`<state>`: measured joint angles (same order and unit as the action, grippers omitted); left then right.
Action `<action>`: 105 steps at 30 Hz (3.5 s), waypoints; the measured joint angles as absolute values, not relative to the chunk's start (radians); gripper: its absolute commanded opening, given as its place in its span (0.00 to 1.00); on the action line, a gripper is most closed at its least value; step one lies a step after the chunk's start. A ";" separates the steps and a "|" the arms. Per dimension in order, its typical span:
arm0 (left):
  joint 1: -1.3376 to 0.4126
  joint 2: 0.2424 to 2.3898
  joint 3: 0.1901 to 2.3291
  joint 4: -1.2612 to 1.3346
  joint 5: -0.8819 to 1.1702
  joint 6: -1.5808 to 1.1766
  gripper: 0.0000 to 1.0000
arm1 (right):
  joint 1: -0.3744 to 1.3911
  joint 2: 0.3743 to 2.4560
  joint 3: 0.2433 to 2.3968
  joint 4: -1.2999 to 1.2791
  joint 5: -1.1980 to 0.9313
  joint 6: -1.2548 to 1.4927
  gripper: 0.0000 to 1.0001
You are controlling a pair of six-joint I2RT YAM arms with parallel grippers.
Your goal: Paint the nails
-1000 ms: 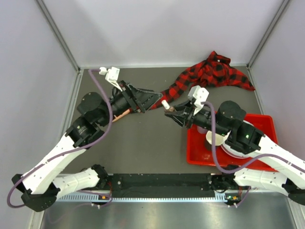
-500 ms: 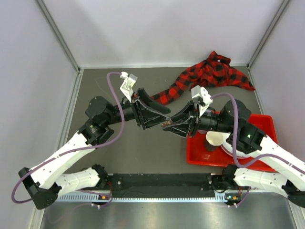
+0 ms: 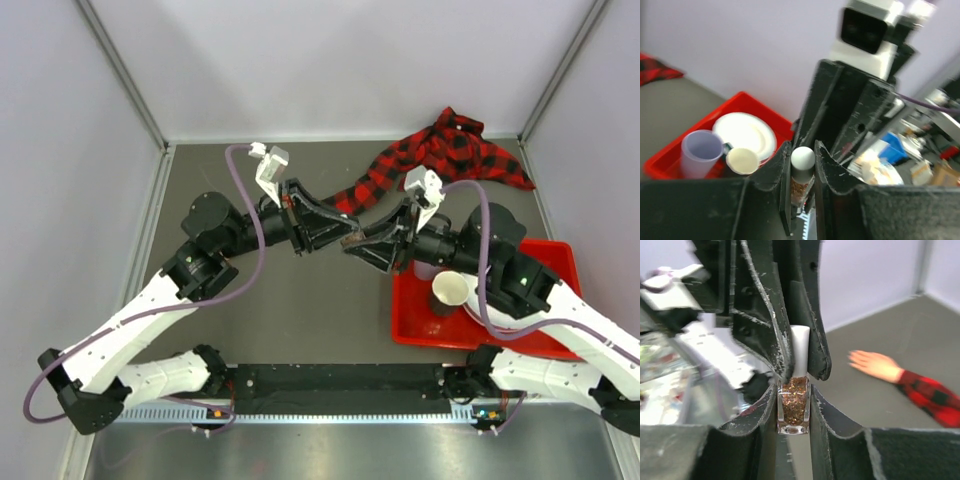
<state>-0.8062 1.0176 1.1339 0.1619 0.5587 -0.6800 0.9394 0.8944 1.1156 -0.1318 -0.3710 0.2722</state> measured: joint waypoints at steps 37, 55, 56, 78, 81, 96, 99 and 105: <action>-0.759 0.908 1.096 0.127 0.386 -0.724 0.74 | 0.919 0.908 1.105 -0.176 -0.274 0.159 0.00; -0.759 0.966 1.058 0.351 0.671 -0.860 0.54 | 0.874 0.896 1.104 -0.007 -0.576 0.422 0.00; -0.758 0.972 1.058 0.361 0.683 -0.867 0.53 | 0.873 0.897 1.104 0.001 -0.581 0.428 0.00; -0.821 1.039 1.159 0.089 0.335 -0.672 0.00 | 0.953 0.926 1.133 -0.147 -0.115 0.205 0.00; -0.894 1.052 1.209 -0.053 0.081 -0.659 0.00 | 1.084 0.971 1.149 -0.163 0.214 0.088 0.00; -0.976 1.082 1.254 -0.155 -0.192 -0.650 0.80 | 1.015 0.959 1.082 -0.209 0.131 -0.002 0.00; -0.971 0.992 1.216 -0.126 -0.129 -0.653 0.80 | 0.979 0.927 1.074 -0.229 -0.018 0.022 0.00; -0.961 0.896 1.193 -0.057 0.028 -0.659 0.65 | 0.968 0.875 1.073 -0.234 -0.258 0.091 0.00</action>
